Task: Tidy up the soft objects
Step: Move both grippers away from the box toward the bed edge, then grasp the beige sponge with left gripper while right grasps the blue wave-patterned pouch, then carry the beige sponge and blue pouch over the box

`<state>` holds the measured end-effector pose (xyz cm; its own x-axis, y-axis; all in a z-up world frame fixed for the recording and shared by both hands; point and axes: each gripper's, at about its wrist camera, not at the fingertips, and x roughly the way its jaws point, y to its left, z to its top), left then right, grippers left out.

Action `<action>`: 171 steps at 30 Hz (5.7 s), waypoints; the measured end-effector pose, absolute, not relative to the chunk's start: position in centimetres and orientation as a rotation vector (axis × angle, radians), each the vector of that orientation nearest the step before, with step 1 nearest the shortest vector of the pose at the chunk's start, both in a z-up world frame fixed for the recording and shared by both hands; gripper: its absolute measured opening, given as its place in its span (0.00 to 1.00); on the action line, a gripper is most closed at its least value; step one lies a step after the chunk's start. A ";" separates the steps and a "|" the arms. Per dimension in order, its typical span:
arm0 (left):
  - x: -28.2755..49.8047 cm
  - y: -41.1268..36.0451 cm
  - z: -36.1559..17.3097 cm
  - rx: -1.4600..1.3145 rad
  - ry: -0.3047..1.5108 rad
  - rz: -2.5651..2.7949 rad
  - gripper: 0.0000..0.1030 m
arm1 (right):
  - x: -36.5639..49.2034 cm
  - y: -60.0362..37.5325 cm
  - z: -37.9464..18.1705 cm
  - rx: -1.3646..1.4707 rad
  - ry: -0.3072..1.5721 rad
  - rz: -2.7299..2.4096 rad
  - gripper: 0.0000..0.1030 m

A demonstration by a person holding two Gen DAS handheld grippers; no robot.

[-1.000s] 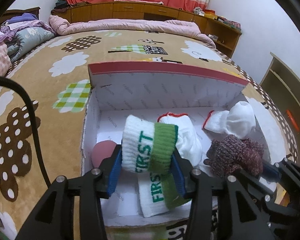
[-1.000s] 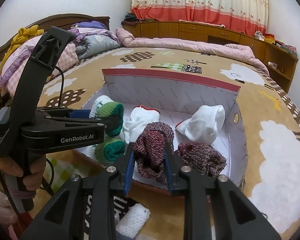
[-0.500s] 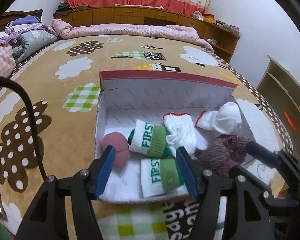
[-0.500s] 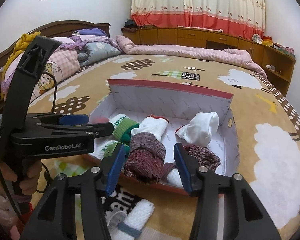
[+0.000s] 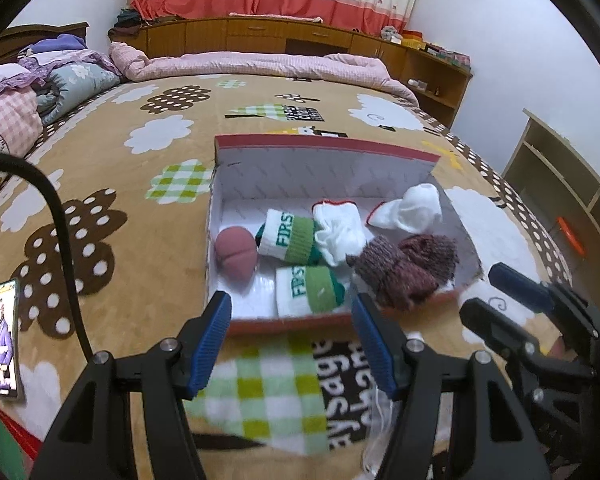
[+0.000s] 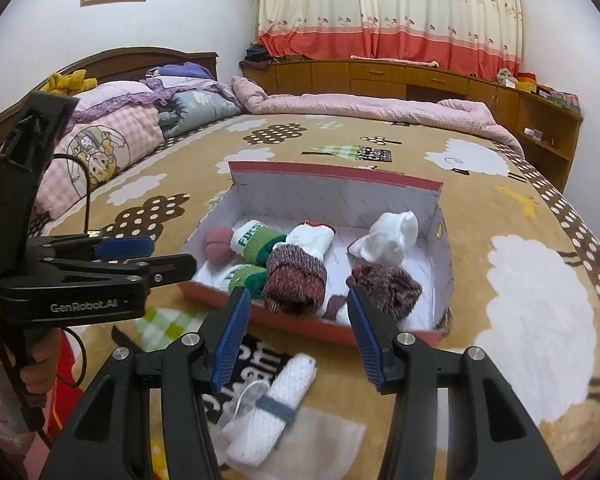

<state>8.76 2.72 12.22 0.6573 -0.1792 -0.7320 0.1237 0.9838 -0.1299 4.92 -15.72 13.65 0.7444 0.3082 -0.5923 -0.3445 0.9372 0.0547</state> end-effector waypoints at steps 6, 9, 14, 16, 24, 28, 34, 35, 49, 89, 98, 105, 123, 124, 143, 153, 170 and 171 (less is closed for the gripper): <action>6.0 3.0 12.6 -0.077 0.841 -0.176 0.64 | 2.6 -16.4 13.6 -0.050 0.647 0.348 0.50; 4.6 3.2 12.5 -0.084 0.844 -0.180 0.64 | 1.3 -16.7 13.4 -0.046 0.654 0.342 0.50; 2.3 3.5 12.3 -0.091 0.856 -0.186 0.64 | -1.0 -17.4 12.9 -0.034 0.662 0.330 0.50; 1.3 3.5 12.1 -0.092 0.860 -0.188 0.64 | -1.9 -17.8 12.7 -0.028 0.666 0.323 0.50; -2.4 3.4 11.1 -0.091 0.894 -0.223 0.64 | -5.1 -18.5 11.7 -0.022 0.693 0.306 0.50; -4.1 2.9 10.5 -0.077 0.914 -0.242 0.64 | -6.5 -18.6 10.7 -0.023 0.712 0.305 0.50; -6.7 1.5 8.9 -0.028 0.961 -0.294 0.64 | -7.9 -18.6 9.0 -0.025 0.749 0.309 0.50; -7.2 1.3 8.6 -0.022 0.970 -0.305 0.64 | -8.0 -18.6 8.8 -0.025 0.752 0.309 0.50; -11.2 0.7 5.2 0.023 1.084 -0.378 0.64 | -9.2 -20.3 5.8 0.000 0.818 0.240 0.61; -12.4 -0.8 3.2 0.010 1.118 -0.500 0.39 | -8.6 -19.7 3.6 0.020 0.859 0.275 0.33; -10.5 -0.1 5.2 -0.006 1.054 -0.441 0.39 | -8.5 -18.8 5.3 0.005 0.818 0.306 0.33; -7.6 0.1 7.1 -0.023 0.988 -0.370 0.39 | -7.0 -18.8 6.9 0.010 0.781 0.313 0.33; 0.9 -0.5 12.0 -0.037 0.878 -0.310 0.39 | -0.7 -18.5 11.9 -0.030 0.695 0.331 0.33; 1.4 -0.5 12.3 -0.038 0.872 -0.306 0.39 | -0.3 -18.4 12.2 -0.035 0.691 0.332 0.33; 9.7 0.6 13.8 -0.050 0.823 -0.229 0.39 | 6.5 -17.7 14.8 -0.072 0.641 0.334 0.33; 13.5 0.4 12.9 -0.037 0.826 -0.204 0.39 | 10.3 -16.9 14.6 -0.059 0.633 0.348 0.33; 17.0 0.8 8.8 -0.058 0.885 -0.175 0.39 | 15.8 -16.7 10.7 -0.022 0.687 0.330 0.33; 17.0 0.8 8.7 -0.058 0.886 -0.175 0.39 | 15.9 -16.8 10.5 -0.021 0.692 0.328 0.33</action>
<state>17.01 0.80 8.67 0.6192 -0.1758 -0.7653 0.1282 0.9842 -0.1223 15.93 -16.76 10.46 0.7210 0.2902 -0.6292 -0.3040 0.9485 0.0891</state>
